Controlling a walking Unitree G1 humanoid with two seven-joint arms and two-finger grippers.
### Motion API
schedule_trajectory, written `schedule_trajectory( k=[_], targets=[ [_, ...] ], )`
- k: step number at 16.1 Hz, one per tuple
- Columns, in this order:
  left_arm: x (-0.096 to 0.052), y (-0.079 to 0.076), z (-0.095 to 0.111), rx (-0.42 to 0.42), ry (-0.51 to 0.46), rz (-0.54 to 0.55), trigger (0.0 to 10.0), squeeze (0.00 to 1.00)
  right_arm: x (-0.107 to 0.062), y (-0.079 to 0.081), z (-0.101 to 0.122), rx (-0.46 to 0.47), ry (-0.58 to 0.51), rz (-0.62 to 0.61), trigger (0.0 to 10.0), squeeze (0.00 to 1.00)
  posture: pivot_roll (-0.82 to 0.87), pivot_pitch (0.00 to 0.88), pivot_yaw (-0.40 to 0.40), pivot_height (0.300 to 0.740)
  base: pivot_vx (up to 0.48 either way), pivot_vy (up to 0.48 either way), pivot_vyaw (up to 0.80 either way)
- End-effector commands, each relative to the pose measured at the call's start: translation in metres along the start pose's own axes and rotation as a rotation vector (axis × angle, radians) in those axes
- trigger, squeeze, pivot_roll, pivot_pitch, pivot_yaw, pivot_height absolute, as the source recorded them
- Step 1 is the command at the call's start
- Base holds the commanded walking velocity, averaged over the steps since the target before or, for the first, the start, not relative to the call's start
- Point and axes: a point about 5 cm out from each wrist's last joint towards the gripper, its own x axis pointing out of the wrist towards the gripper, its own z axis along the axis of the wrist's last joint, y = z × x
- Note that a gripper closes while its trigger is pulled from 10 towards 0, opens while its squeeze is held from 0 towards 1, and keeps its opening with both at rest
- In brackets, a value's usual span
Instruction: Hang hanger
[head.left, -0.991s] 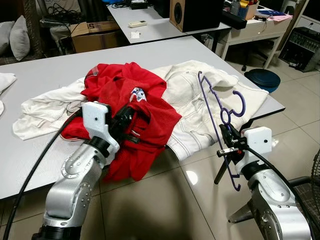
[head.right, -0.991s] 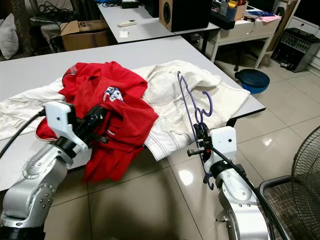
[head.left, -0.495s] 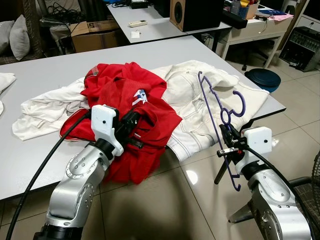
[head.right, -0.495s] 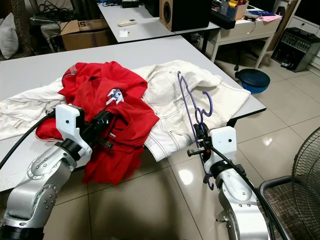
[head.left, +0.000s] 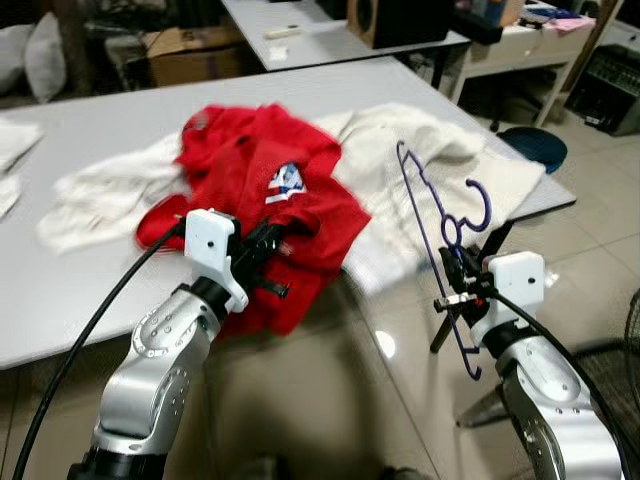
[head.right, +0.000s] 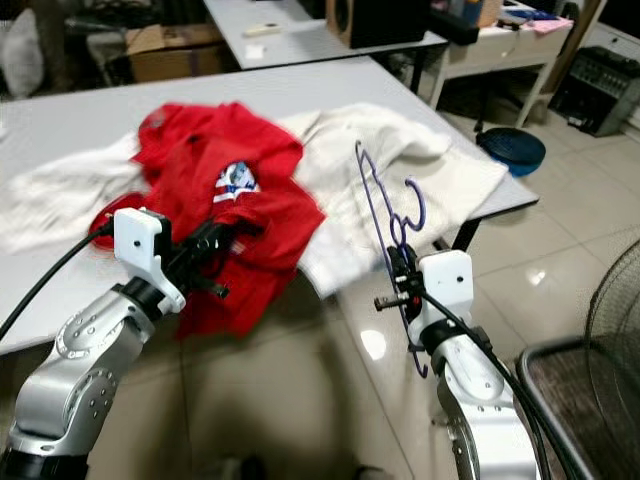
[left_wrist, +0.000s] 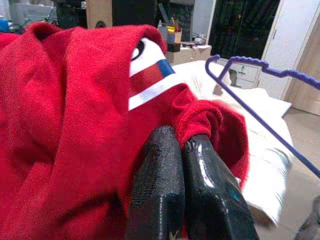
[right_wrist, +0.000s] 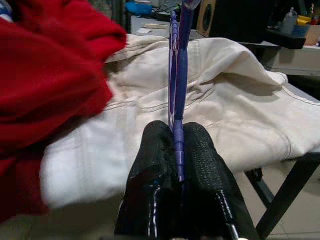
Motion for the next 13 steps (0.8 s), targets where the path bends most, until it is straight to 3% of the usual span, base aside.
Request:
schedule_trajectory(
  k=[1,8,11,12,13],
  targets=[
    [-0.001,-0.001,-0.002,0.013,0.013,-0.012,10.0,0.0,0.0,-0.002,0.003,0.002,-0.01,-0.005,10.0,0.0,-0.07,0.0,0.039,0.74,-0.304,0.0,0.0],
    [-0.002,-0.005,-0.006,0.017,0.039,-0.058,10.0,0.0,-0.002,-0.002,0.003,0.002,-0.008,-0.009,10.0,0.0,-0.07,0.0,0.043,0.74,-0.285,0.0,0.0],
    [-0.006,-0.012,-0.015,0.031,0.085,-0.119,10.0,0.0,-0.003,-0.002,0.003,0.002,-0.004,-0.01,10.0,0.0,-0.07,0.0,0.043,0.74,0.0,0.0,0.0],
    [-0.01,-0.015,-0.018,0.026,0.097,-0.164,6.1,0.0,-0.004,-0.002,0.002,0.002,-0.001,-0.01,10.0,0.0,-0.08,0.0,0.041,0.74,0.0,0.0,0.0],
    [-0.016,-0.02,-0.028,0.031,0.171,-0.244,0.0,0.0,-0.005,-0.001,0.001,0.003,0.008,-0.006,10.0,0.0,-0.07,0.0,0.037,0.74,0.0,0.0,0.0]
  ],
)
